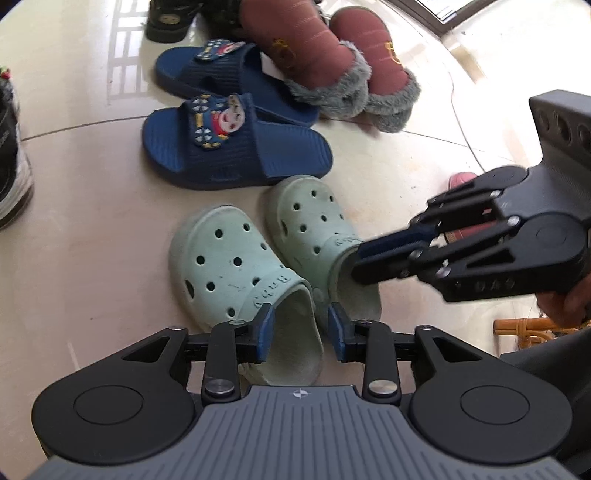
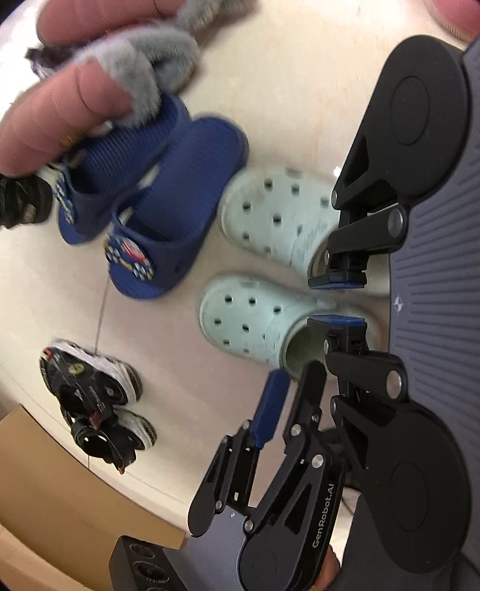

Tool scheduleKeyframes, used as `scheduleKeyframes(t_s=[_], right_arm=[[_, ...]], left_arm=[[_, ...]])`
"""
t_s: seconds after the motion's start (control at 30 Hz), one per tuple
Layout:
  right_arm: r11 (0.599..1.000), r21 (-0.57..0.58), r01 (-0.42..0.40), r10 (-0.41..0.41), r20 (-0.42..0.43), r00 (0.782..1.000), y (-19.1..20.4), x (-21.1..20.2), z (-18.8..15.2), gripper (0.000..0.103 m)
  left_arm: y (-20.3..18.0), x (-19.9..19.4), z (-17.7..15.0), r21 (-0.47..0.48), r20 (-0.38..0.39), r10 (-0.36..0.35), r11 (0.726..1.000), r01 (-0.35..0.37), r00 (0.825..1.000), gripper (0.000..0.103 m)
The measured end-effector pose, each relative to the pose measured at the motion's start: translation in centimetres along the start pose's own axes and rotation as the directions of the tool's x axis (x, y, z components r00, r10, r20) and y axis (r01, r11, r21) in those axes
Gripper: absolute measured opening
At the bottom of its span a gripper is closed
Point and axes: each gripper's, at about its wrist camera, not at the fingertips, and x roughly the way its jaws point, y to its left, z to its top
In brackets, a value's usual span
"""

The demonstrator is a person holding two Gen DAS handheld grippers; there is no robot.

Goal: Organize scattered shoes
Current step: 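Lower the clogs side by side before the sandals and open both tools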

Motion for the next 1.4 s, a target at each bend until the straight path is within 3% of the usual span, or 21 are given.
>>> scheduleKeyframes(t_s=[0.23, 0.5, 0.83, 1.07, 1.3, 1.4], right_arm=[[0.991, 0.105, 0.077, -0.080, 0.018, 0.997, -4.0, -1.2, -1.1, 0.024], [0.981, 0.154, 0.118, -0.119, -0.004, 0.993, -6.5, 1.4, -1.2, 0.024], [0.984, 0.145, 0.106, -0.104, -0.022, 0.994, -5.7, 2.3, -0.8, 0.024], [0.987, 0.146, 0.066, -0.061, -0.037, 0.997, -4.2, 2.7, -0.9, 0.024], [0.990, 0.130, 0.050, -0.046, -0.037, 0.998, -3.1, 2.9, -0.9, 0.024], [0.991, 0.128, 0.045, -0.042, -0.027, 0.999, -3.1, 2.6, -0.9, 0.024]], left_arm=[[-1.3, 0.4, -0.2, 0.034, -0.011, 0.007, 0.999, -0.007, 1.000, 0.039], [-1.5, 1.6, -0.3, 0.019, -0.045, 0.012, 1.000, -0.012, 0.999, 0.039], [-1.4, 3.3, -0.6, -0.032, -0.037, 0.101, 0.994, -0.103, 0.994, 0.039], [-1.5, 2.9, -0.6, -0.023, -0.048, 0.075, 0.997, -0.076, 0.996, 0.042], [-1.9, 3.4, -0.6, 0.008, -0.023, 0.175, 0.985, -0.174, 0.984, 0.044], [-1.7, 3.7, -0.5, -0.002, -0.020, 0.182, 0.983, -0.182, 0.983, 0.044]])
